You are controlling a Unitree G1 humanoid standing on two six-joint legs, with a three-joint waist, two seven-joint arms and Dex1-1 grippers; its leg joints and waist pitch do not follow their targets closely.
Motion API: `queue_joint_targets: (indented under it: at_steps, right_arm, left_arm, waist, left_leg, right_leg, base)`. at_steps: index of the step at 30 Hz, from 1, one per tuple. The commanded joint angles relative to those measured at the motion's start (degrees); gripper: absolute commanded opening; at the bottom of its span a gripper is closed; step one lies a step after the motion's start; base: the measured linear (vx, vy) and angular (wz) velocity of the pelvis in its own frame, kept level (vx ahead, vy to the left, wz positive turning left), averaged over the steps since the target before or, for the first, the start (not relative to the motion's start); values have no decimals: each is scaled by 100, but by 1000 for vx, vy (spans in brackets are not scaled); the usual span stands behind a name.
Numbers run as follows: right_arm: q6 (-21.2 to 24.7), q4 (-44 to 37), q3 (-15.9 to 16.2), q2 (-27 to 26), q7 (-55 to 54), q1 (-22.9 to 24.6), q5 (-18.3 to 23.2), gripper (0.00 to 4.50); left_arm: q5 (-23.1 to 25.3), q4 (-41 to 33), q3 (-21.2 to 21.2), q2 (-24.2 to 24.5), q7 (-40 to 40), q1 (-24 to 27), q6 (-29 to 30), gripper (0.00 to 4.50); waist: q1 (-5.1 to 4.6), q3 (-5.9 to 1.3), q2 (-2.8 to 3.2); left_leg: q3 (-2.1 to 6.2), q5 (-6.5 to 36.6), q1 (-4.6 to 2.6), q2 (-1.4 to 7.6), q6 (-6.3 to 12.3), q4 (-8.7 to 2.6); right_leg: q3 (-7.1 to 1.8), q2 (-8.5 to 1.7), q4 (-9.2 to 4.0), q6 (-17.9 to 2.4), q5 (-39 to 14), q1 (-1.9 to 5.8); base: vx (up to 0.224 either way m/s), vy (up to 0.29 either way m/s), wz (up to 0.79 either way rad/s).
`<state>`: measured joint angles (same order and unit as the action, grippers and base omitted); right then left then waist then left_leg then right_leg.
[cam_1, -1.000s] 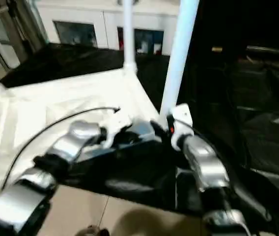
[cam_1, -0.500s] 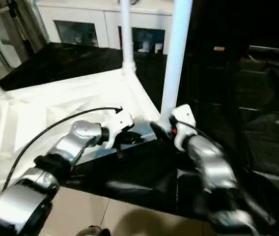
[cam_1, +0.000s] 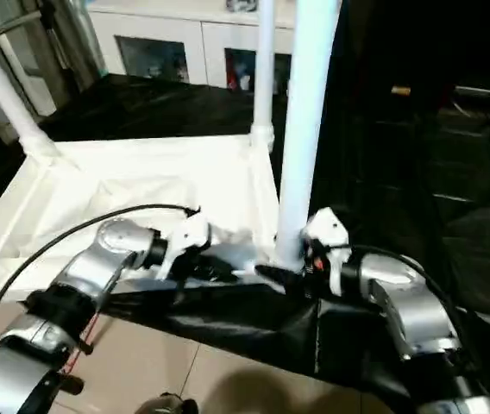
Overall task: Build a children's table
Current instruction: Rotate leg to tighten
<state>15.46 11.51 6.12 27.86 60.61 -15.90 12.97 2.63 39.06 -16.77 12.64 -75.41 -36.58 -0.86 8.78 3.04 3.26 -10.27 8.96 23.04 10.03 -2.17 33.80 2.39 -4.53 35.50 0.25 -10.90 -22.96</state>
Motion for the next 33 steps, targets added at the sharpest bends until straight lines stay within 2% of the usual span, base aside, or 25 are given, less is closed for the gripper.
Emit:
queue_joint_targets:
  at_steps: [1,4,9,12,13,14,15,18,19,20,21,22,24,26,27,28,29,31,33]
  right_arm:
    - [60,-142,96,21,104,-26,39,329]
    - [109,-141,115,8,139,-36,79,290]
    - [255,-259,166,-72,153,25,159,278]
    - [307,-262,176,-145,42,52,156,277]
    - [242,113,94,-482,-823,-71,-193,277]
    - [211,262,56,-604,-1147,-126,-323,277]
    - [211,262,56,-604,-1147,-126,-323,277]
    - [247,1058,-270,-1220,-2593,-491,-578,277]
    - [260,1167,-332,-1320,-2793,-552,-579,277]
    - [300,1326,-443,-1487,-3119,-654,-560,277]
    - [310,1353,-464,-1518,-3179,-673,-555,276]
    - [357,1640,-661,-1856,-3820,-888,-510,276]
    - [340,1742,-723,-1981,-4036,-966,-529,276]
    - [-52,1887,-416,-2242,-4024,-1108,-777,276]
    - [-45,1874,-411,-2258,-3980,-1110,-766,276]
    - [-14,1844,-425,-2284,-3895,-1110,-708,332]
    - [52,1766,-461,-2299,-3740,-1102,-594,346]
    - [-16,1724,-412,-2211,-3675,-1095,-640,355]
    - [-118,1714,-360,-2131,-3672,-1090,-732,381]
  left_arm:
    - [-513,-313,44,-141,-259,-60,-85,0]
    - [-498,-346,50,-98,-300,-44,-40,0]
    - [-471,-384,66,-126,-278,-13,27,0]
    - [-410,-332,74,-161,-142,-32,45,0]
    - [-94,28,75,-271,511,-211,-44,0]
    - [11,152,78,-311,739,-274,-75,0]
    - [11,152,78,-311,739,-274,-75,0]
    - [160,673,220,-642,1632,-639,64,0]
    - [165,737,242,-702,1752,-696,96,0]
    - [168,831,280,-803,1939,-788,137,0]
    - [166,848,287,-822,1972,-805,150,0]
    - [170,1054,363,-1037,2410,-1001,260,0]
    - [186,1159,388,-1115,2598,-1079,259,0]
    - [131,1435,443,-1371,2760,-1273,168,0]
    - [131,1442,437,-1381,2724,-1272,134,0]
    - [129,1439,425,-1389,2661,-1264,76,0]
    - [115,1398,404,-1386,2524,-1224,24,0]
    - [116,1346,352,-1335,2359,-1156,-76,0]
    - [94,1323,339,-1302,2263,-1119,-102,0]
  waist:
    - [4,-380,-155]
    - [13,-381,-161]
    - [17,-392,-153]
    - [22,-389,-148]
    - [20,-390,-143]
    - [-23,-386,-136]
    - [-37,-384,-151]
    - [-111,-372,-139]
    - [-110,-378,-111]
    - [-119,-386,-118]
    - [-129,-399,-116]
    - [-137,-414,-100]
    - [-154,-418,-107]
    - [-162,-446,-108]
    - [-155,-456,-109]
    - [-152,-455,-98]
    - [-146,-452,-108]
    - [-142,-442,-118]
    - [-146,-433,-120]
  left_leg:
    - [104,1441,-150,334,374,-389]
    - [110,1442,-141,328,345,-391]
    - [107,1297,-128,320,385,-379]
    - [109,1351,-140,326,367,-385]
    - [110,1364,-138,323,356,-385]
    - [119,1493,-147,298,212,-394]
    - [124,1505,-153,291,160,-400]
    - [134,1669,-158,272,17,-422]
    - [147,1676,-159,275,-3,-426]
    - [146,1671,-173,283,-21,-432]
    - [142,1607,-171,282,-4,-433]
    - [132,1495,-166,279,29,-421]
    - [131,1391,-150,268,46,-416]
    - [111,1064,-130,247,172,-374]
    - [108,996,-129,246,222,-360]
    - [110,942,-123,248,275,-357]
    - [109,881,-114,248,376,-352]
    - [102,963,-125,259,452,-354]
    - [103,1059,-134,269,428,-365]
  right_leg:
    - [-206,-436,-509,-1183,-1686,189]
    - [-207,-447,-511,-1152,-1732,197]
    - [-201,-437,-491,-1177,-1516,204]
    - [-202,-433,-495,-1178,-1538,195]
    - [-203,-436,-495,-1177,-1554,196]
    - [-199,-441,-523,-1146,-1746,165]
    - [-192,-436,-520,-1120,-1807,176]
    - [-190,-437,-546,-1038,-2071,171]
    - [-188,-449,-549,-1026,-2073,182]
    - [-190,-443,-547,-1022,-1963,184]
    - [-192,-434,-537,-1056,-1764,186]
    - [-195,-425,-512,-1123,-1453,188]
    - [-190,-425,-492,-1175,-1249,200]
    - [-179,-415,-451,-1254,-660,244]
    - [-179,-421,-438,-1277,-525,251]
    - [-179,-423,-432,-1294,-424,261]
    - [-175,-420,-423,-1324,-294,274]
    - [-171,-427,-439,-1348,-456,272]
    - [-174,-430,-459,-1336,-660,267]
  base:
    - [0,0,0]
    - [0,0,0]
    - [0,0,0]
    - [0,0,0]
    - [0,0,0]
    - [0,0,0]
    - [0,0,0]
    - [0,0,0]
    - [0,0,0]
    - [0,0,0]
    - [0,0,0]
    - [0,0,0]
    - [0,0,0]
    - [0,0,0]
    - [0,0,0]
    - [0,0,0]
    - [0,0,0]
    - [0,0,0]
    - [0,0,0]
